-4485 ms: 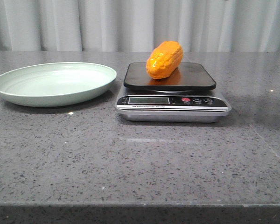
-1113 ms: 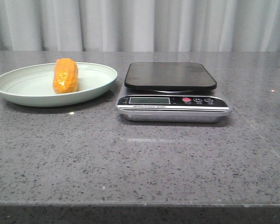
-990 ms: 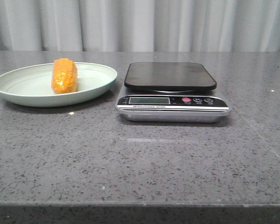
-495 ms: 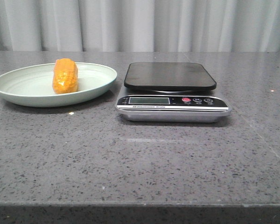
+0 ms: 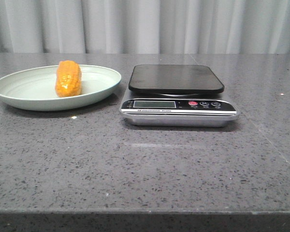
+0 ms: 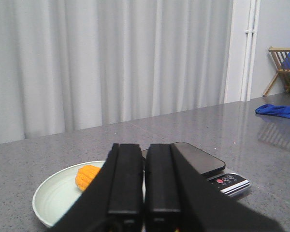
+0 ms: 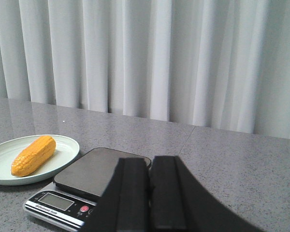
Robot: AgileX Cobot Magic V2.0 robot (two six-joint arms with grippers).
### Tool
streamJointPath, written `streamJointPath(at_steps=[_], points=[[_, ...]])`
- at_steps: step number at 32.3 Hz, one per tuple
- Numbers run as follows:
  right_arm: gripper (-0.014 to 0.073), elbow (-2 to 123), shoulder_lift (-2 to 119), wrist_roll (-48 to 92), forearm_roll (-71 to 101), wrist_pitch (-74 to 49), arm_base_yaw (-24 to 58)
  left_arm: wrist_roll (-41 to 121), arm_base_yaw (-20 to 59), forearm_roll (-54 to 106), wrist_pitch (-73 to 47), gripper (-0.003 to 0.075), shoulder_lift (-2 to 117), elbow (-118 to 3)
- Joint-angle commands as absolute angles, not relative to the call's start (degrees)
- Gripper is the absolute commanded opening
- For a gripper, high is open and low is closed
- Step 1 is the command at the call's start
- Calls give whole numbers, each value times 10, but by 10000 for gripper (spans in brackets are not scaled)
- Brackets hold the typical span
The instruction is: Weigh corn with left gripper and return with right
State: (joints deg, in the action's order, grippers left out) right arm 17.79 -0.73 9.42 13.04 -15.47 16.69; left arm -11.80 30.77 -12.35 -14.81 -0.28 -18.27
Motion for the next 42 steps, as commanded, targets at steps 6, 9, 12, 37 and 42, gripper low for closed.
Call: streamJointPath(at_steps=[6, 9, 12, 37, 42], points=[[139, 191, -11, 101, 134, -106, 165, -118, 262, -95, -94, 133, -1, -156], [139, 191, -11, 101, 134, -106, 165, -118, 196, -95, -91, 133, -1, -136], [139, 191, -11, 101, 134, -106, 165, -118, 119, -94, -89, 133, -1, -116], [139, 191, -11, 101, 134, -105, 165, -48, -90, -32, -14, 133, -15, 6], [139, 191, -11, 101, 134, -105, 165, -47, -90, -19, -14, 133, -15, 6]])
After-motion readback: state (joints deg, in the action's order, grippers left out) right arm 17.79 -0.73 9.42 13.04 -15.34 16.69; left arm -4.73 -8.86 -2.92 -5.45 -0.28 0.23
